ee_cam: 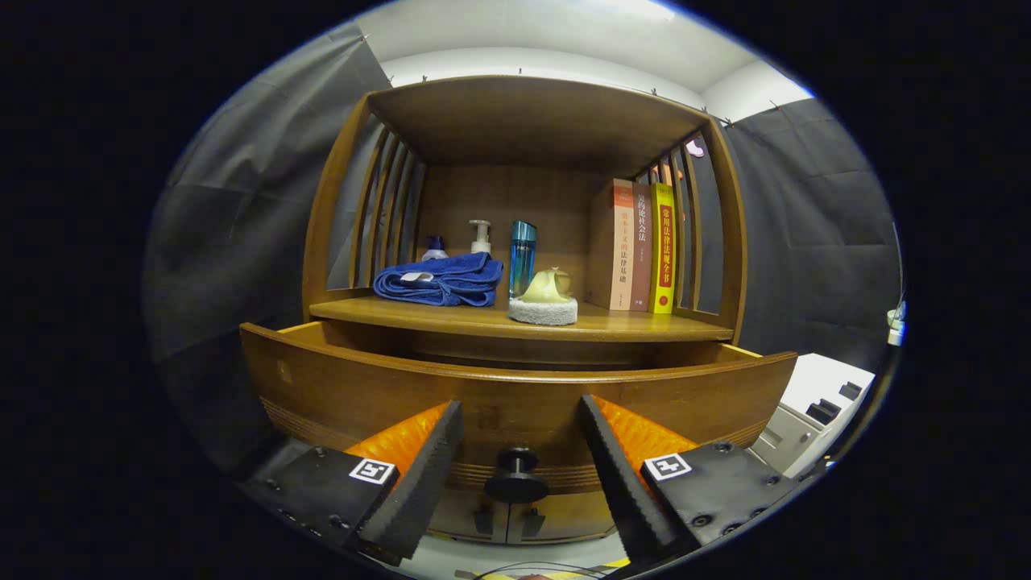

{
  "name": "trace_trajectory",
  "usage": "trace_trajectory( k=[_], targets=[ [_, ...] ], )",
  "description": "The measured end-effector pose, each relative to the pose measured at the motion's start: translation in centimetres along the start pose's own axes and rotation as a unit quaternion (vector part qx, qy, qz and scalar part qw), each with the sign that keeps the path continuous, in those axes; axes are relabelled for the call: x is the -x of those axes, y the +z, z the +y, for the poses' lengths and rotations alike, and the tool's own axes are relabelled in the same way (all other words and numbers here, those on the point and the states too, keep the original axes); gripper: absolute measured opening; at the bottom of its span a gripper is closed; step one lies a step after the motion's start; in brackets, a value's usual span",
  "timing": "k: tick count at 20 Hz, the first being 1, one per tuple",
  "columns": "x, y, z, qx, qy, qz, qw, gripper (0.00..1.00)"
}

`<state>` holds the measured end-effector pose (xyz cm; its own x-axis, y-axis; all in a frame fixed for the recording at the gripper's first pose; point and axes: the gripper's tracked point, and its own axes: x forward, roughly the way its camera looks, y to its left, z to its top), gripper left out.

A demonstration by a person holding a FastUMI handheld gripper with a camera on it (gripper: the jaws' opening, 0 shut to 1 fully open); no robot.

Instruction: Pull open the drawer, take out the items inside it, and place them on the countertop above the cabinet.

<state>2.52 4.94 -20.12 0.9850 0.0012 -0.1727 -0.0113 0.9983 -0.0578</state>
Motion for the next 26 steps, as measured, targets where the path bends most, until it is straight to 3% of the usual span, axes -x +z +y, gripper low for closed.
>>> trace_trajectory(
  k=[16, 20, 26],
  targets=[
    [-7.3, -1.5, 0.5, -0.004, -0.001, 0.024, 1.000, 0.99],
    [-6.9, -0.1, 0.4, -0.023, -0.002, 0.006, 1.000, 0.98],
    [0.2, 6.7, -2.1, -0.007, -0.017, -0.036, 0.999, 0.96]
  ],
)
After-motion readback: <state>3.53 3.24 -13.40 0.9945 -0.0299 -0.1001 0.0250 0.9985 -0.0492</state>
